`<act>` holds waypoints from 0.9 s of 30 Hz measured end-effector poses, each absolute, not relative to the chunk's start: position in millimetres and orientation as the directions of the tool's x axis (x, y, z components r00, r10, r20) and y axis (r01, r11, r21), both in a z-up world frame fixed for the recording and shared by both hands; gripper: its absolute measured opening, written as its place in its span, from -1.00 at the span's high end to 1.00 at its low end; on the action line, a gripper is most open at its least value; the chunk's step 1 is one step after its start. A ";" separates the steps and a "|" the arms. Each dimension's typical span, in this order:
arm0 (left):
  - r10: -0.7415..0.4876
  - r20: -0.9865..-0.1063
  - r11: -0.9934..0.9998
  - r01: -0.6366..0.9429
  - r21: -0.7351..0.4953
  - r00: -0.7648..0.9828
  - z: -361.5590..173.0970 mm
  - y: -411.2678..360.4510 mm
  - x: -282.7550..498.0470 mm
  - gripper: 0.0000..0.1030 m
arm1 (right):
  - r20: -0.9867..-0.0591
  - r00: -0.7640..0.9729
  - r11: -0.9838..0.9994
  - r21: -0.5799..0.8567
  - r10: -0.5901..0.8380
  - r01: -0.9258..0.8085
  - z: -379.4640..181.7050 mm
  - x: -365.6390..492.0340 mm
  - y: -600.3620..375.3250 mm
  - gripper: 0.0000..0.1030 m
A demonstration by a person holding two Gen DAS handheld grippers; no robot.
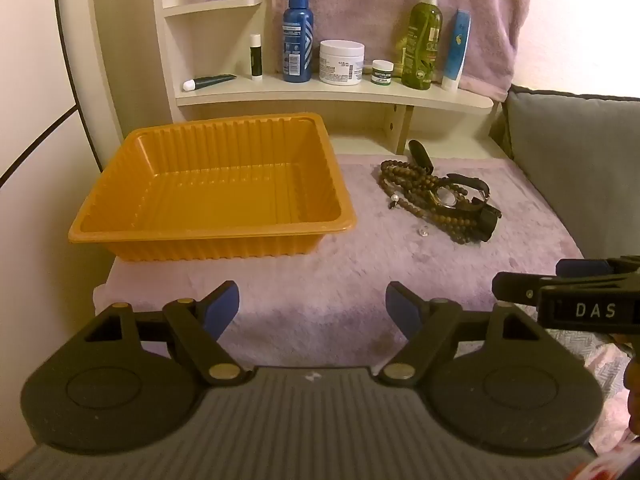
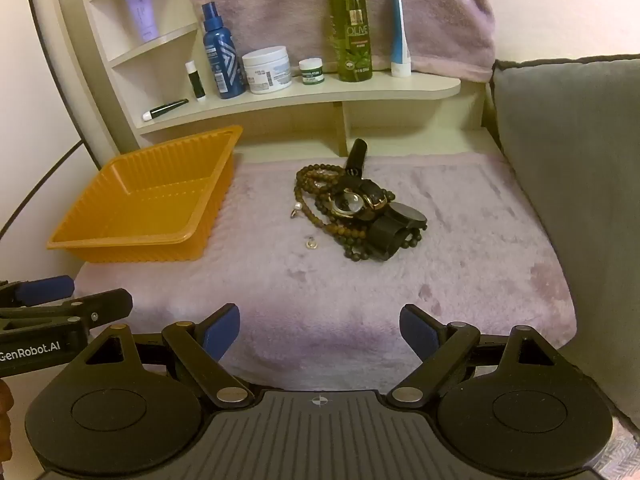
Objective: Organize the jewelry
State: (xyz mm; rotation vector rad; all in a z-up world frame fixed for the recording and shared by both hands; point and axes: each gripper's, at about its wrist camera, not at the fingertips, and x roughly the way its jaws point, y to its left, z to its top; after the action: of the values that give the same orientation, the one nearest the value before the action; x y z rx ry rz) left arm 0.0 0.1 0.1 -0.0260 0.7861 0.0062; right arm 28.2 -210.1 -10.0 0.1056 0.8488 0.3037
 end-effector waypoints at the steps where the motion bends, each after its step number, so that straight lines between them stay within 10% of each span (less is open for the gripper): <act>1: -0.005 -0.708 1.000 -0.014 -0.022 0.706 0.0 0.1 0.1 -0.54 | -0.722 0.620 0.952 0.212 0.306 -0.222 -10.1 28.3 -210.1 -0.69; 27: -0.005 -0.707 1.000 -0.015 -0.022 0.707 0.1 0.2 0.0 -0.54 | -0.720 0.624 0.952 0.208 0.304 -0.224 -8.0 28.2 -209.7 -0.69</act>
State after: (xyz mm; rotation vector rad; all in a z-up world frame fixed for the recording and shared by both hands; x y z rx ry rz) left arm 0.0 0.2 0.1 -0.0263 0.7849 0.0057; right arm 28.2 -209.7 -8.0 0.1022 0.8444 0.3034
